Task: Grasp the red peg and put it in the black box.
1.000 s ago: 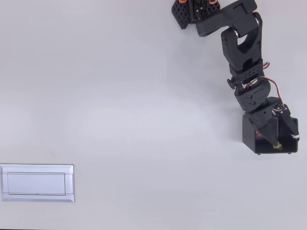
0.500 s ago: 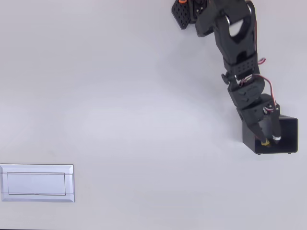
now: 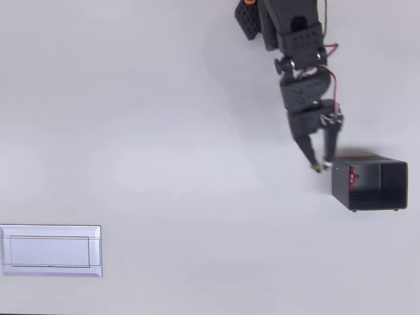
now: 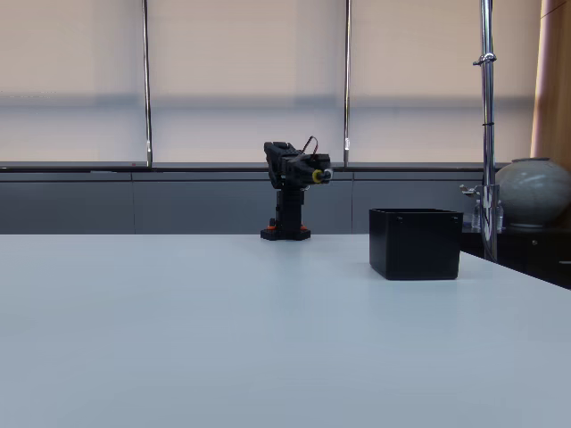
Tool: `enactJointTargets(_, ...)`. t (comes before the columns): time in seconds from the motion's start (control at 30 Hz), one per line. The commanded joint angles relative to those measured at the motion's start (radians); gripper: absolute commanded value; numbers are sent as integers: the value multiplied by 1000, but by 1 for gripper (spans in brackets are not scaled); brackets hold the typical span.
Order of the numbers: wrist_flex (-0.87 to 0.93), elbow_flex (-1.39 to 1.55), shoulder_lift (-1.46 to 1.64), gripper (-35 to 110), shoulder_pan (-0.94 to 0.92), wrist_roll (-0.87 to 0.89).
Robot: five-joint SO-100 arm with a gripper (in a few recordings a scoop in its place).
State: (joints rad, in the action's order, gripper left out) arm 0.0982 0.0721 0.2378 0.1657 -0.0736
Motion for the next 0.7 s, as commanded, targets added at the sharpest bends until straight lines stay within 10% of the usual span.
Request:
enactJointTargets(0.0,397,26,-140,0,-78,0)
enactJointTargets(0.2,931,-15,-379,0,-133,20)
enactJointTargets(0.67,1177,-57,-416,0,-126,-18)
